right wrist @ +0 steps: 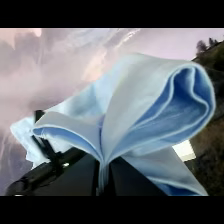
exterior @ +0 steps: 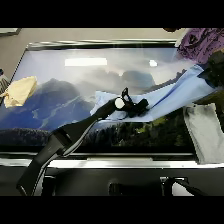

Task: Fold the clothes and pants, and hang the long-sleeved shirts on hangers.

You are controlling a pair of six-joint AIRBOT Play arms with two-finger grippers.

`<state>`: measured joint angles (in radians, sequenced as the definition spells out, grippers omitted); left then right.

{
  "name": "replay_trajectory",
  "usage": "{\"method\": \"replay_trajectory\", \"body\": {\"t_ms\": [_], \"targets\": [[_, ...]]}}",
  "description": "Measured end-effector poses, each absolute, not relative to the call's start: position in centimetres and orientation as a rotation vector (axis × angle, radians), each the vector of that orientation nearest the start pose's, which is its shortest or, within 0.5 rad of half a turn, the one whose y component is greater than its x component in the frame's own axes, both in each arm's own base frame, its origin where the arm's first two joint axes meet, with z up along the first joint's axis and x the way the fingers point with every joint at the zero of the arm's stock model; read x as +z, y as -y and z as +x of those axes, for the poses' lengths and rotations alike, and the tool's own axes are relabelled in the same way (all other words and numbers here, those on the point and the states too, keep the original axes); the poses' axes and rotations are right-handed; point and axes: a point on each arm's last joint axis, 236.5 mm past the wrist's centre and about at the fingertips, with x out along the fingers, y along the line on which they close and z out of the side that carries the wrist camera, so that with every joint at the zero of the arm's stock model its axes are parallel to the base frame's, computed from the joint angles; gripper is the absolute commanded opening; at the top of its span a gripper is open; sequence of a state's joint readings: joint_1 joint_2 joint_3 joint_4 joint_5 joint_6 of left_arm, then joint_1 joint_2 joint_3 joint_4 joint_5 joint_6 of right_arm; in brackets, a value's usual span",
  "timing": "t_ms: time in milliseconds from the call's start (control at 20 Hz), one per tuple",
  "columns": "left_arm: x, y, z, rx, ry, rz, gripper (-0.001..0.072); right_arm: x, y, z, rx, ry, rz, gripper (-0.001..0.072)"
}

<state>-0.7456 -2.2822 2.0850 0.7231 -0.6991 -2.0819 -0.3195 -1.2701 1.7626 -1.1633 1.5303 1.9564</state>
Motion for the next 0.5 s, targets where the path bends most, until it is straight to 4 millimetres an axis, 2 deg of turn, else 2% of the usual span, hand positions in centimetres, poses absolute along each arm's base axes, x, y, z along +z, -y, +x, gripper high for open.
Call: {"method": "replay_trajectory", "body": {"t_ms": [100,200,350,500], "targets": [[-4.7,52.6,43.7,-0.594,-1.346,-0.882,0.002,21.8,3.6,39.9,-0.136,-0.985,0.743,0.0035],[-2.0,49.0,45.5,-0.597,-1.319,-0.818,0.002,21.8,3.5,39.9,-0.148,-0.987,0.757,0.0035],[2.9,41.3,48.3,-0.559,-1.257,-0.675,0.0022,21.5,1.5,40.2,-0.143,-1.005,0.743,0.0035],[8.0,32.4,50.3,-0.49,-1.177,-0.552,0.0022,20.7,-2.3,41.0,-0.134,-1.029,0.705,0.0035]]}}
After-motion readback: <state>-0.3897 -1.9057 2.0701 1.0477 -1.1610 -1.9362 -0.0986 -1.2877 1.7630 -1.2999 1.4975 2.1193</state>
